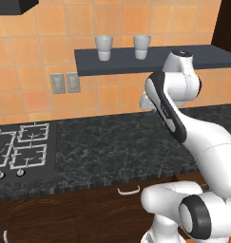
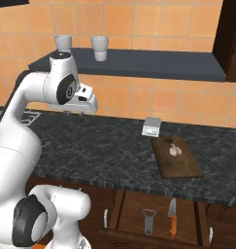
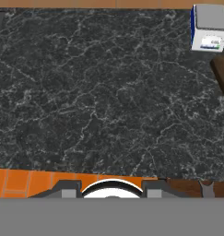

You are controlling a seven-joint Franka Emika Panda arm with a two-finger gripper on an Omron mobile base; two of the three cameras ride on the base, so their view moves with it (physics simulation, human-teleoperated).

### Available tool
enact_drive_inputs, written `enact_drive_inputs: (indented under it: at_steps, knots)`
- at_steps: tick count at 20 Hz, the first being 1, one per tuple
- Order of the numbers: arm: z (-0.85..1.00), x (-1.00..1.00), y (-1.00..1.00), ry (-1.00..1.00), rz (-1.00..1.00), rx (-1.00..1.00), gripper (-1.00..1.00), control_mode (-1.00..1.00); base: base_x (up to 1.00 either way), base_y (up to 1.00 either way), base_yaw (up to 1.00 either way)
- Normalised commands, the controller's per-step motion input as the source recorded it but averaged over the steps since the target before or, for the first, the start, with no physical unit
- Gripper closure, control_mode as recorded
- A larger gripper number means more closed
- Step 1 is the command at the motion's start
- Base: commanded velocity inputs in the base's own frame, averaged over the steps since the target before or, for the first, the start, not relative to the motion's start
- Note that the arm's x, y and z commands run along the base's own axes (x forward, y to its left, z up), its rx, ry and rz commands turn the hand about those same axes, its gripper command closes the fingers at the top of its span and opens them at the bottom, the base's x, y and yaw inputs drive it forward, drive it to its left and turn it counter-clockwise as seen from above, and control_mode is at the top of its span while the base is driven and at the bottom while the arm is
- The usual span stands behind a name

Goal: Place the appropriate cutting tool for cutting the garlic skin on the cutting board.

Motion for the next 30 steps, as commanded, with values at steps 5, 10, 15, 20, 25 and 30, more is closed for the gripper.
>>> enact_drive_inputs:
  at_steps: [5,10,15,20,25,30]
  knots:
    - [-0.10,-0.09,-0.04,0.00,0.00,-0.01,-1.00,-1.00,0.00,0.00,0.00]
    - [-0.46,-0.57,-0.96,0.08,-0.14,0.02,-1.00,-1.00,0.00,0.00,0.00]
    - [-0.69,-0.87,-0.96,0.06,-0.04,0.02,-1.00,-1.00,0.00,0.00,0.00]
    - [-0.62,-0.43,-1.00,0.10,0.00,0.11,-1.00,-1.00,0.00,0.00,0.00]
    - [-0.14,-0.22,-1.00,0.21,0.02,0.08,-1.00,-1.00,0.00,0.00,0.00]
    - [-0.37,-0.58,-0.83,0.20,-0.02,0.07,-1.00,-1.00,0.00,0.00,0.00]
